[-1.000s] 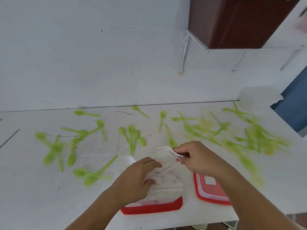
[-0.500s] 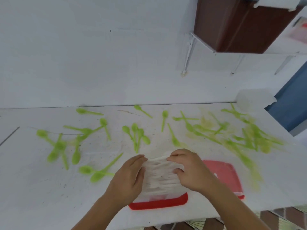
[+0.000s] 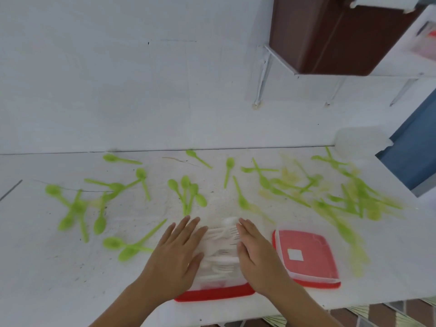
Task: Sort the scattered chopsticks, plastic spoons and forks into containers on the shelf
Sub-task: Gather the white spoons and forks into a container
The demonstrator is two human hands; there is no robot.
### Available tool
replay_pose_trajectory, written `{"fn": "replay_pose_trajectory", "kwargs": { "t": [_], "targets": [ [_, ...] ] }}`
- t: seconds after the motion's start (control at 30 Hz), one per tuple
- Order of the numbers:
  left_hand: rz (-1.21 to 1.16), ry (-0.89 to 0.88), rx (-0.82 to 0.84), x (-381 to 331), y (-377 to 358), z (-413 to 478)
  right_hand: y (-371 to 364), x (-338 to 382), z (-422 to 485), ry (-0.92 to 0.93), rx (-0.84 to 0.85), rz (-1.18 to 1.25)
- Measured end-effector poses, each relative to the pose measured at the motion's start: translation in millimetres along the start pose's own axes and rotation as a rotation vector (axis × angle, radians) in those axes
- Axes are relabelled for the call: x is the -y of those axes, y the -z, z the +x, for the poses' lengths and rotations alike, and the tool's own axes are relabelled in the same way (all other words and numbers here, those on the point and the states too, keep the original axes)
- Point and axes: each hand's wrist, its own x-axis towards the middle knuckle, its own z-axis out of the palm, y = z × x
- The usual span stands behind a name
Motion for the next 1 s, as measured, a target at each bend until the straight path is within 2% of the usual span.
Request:
{"fn": "replay_pose_trajectory", "kwargs": {
  "t": [0.2, 0.37, 0.47, 0.57, 0.63, 0.67, 0.73, 0.8, 0.83, 0.9, 1.0],
  "targets": [
    [0.011, 0.042, 0.04, 2, -1, -3, -6, 7, -4, 0.123, 0.171, -0.318],
    [0.055, 0.03, 0.06, -3, 1, -1, -6, 7, 1, 0.148, 0.219, -0.392],
    [0.056, 0.014, 0.058, -5, 5, 0, -4, 6, -3, 0.137, 0.146, -0.261],
    [-0.083, 0.028, -0.06, 0, 16, -1, -1, 1, -8, 0.082, -0.169, 0.15],
    [-0.256, 0.167, -0.189, 10, 21, -7, 0, -8, -10, -0.128, -0.362, 0.383],
    [-0.362, 0.31, -0.248, 16, 21, -14, 0, -15, -9, -0.286, -0.401, 0.468],
    [-0.627, 0.675, -0.278, 28, 20, -27, 1, -25, -4, -0.576, -0.341, 0.626],
    [-0.991, 0.955, -0.162, 32, 19, -36, 1, -28, -3, -0.763, -0.153, 0.795],
    [-1.139, 1.017, -0.09, 29, 20, -37, 2, -25, -4, -0.806, -0.074, 0.873],
    [-1.257, 1.005, 0.013, 19, 28, -33, 3, -13, -7, -0.782, 0.019, 0.929],
    [-1.268, 0.982, 0.056, 2, 40, -19, 0, -2, -7, -0.738, -0.005, 0.856]
  ]
}}
